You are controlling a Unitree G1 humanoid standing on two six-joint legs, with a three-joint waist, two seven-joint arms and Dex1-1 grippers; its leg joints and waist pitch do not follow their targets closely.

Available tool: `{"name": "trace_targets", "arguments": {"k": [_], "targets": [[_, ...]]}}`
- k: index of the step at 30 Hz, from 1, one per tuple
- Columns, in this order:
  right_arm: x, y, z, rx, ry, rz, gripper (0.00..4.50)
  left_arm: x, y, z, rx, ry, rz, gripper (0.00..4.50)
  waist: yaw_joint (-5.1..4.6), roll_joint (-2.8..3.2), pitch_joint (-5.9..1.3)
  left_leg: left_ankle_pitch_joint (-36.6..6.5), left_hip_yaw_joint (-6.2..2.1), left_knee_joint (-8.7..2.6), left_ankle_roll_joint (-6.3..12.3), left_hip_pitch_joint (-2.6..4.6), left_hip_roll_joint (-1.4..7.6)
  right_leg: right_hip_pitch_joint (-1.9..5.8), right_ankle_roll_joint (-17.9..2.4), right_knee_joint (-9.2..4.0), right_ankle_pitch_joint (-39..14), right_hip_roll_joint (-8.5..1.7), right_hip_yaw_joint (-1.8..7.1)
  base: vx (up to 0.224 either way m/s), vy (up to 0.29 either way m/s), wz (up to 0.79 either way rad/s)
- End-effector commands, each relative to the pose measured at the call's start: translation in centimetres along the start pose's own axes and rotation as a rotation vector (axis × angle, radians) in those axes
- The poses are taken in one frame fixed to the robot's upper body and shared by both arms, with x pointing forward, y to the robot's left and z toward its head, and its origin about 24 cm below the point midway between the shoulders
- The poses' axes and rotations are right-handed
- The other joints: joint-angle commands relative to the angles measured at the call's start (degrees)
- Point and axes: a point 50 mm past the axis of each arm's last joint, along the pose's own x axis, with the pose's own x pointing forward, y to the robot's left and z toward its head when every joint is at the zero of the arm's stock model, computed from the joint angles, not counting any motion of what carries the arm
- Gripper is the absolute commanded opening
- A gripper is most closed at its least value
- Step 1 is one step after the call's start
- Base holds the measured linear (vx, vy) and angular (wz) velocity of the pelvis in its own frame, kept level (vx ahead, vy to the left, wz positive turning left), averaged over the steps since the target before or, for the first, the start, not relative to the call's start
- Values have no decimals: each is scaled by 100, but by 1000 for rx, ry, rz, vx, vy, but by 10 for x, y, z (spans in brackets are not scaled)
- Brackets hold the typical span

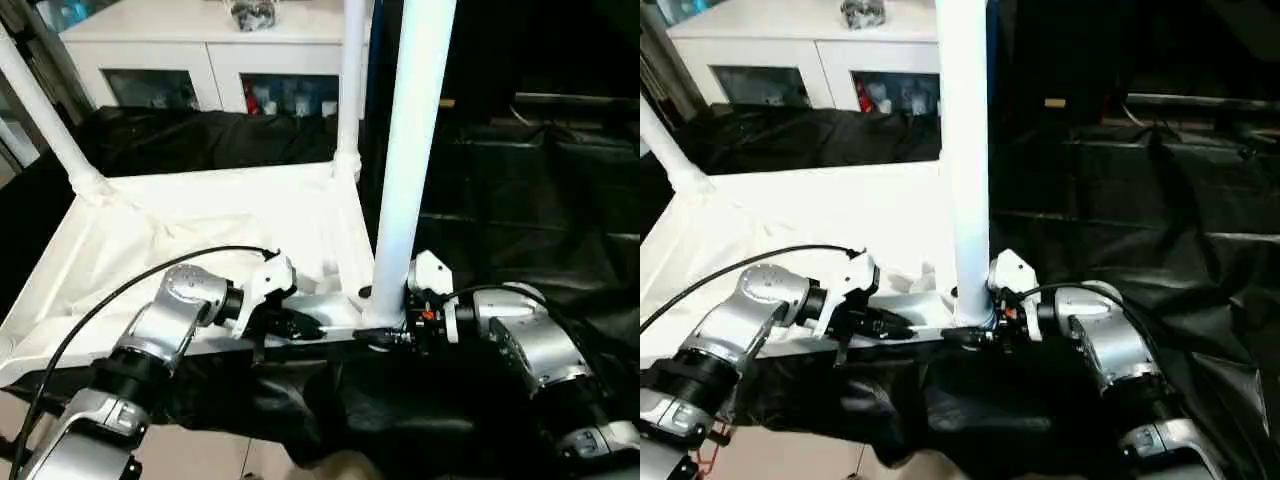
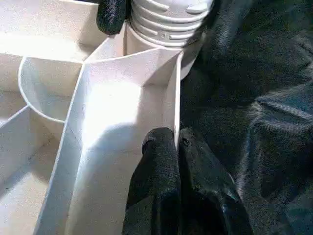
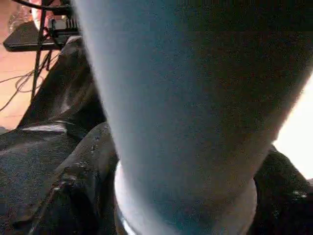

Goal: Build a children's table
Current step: Rotate leg to tighten

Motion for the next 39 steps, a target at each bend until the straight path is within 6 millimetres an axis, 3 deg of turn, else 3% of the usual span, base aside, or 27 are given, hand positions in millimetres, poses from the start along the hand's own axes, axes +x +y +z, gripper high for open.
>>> {"name": "trace_targets", "arguments": {"k": [1,8,12,13,16,19,22,24,25,26,29,32,37,39], "targets": [[19,14,2,-9,6,121,306,10,-3,15,52,-56,-50,0,-2,-68,-352,-1012,40,-345,538,9,91,338,-1480,-363,-1042,-223,188,0,0,0],[23,17,1,10,-2,120,279,12,-3,15,52,-59,-35,0,1,-68,-356,-991,36,-339,522,8,87,343,-1442,-361,-1077,-219,183,0,0,0],[29,14,-3,56,-28,24,277,18,1,18,44,-89,17,0,4,-69,-350,-981,32,-345,511,0,82,349,-1413,-364,-1104,-220,181,0,0,0],[35,6,-6,95,-33,-106,277,23,7,22,33,-98,96,0,-5,-70,-336,-1080,35,-354,475,8,83,330,-1382,-386,-1260,-218,182,0,0,0],[40,-2,-9,131,-30,-219,277,28,14,25,19,-104,164,0,-73,-62,-288,-1563,13,-395,202,44,57,300,-1134,-473,-2180,-233,170,0,0,0],[53,-14,-11,241,-60,-438,277,42,24,36,-21,-117,299,0,-139,-67,-266,-1854,-5,-420,101,80,42,274,-972,-523,-2536,-226,180,0,0,0],[62,-18,-10,289,-75,-536,276,51,27,42,-42,-123,348,0,-178,-74,-293,-1826,-15,-409,90,95,26,285,-940,-537,-2476,-227,180,0,0,0],[68,-21,-9,324,-81,-626,276,59,28,47,-53,-129,377,0,-191,-72,-291,-1786,-12,-412,129,64,15,294,-936,-536,-2435,-220,170,0,0,0],[75,-24,-8,361,-84,-704,276,67,26,52,-57,-133,394,0,-190,-44,-299,-1742,-13,-409,124,68,19,291,-946,-527,-2375,-225,177,0,0,0],[79,-25,-6,369,-87,-726,276,70,25,54,-51,-134,394,0,-208,-46,-289,-1731,-6,-411,101,72,26,267,-985,-529,-2290,-218,182,0,0,0],[83,-25,-4,351,-91,-730,276,74,23,56,-28,-135,382,0,-195,-47,-312,-1675,-2,-406,157,54,25,290,-1024,-515,-2015,-217,181,0,0,0],[89,-23,3,319,-128,-691,346,76,20,55,10,-122,348,0,-185,-54,-320,-1541,11,-402,251,36,23,316,-1126,-492,-1711,-219,183,0,0,0],[88,-23,7,297,-163,-655,397,72,18,49,34,-94,319,0,-180,-50,-317,-1528,8,-410,285,35,31,319,-1096,-501,-1843,-227,180,0,0,0],[77,-29,9,243,-160,-644,402,64,17,42,58,-66,285,0,-202,-49,-326,-1537,-1,-413,285,17,36,334,-1135,-477,-1739,-227,177,0,0,0]]}}
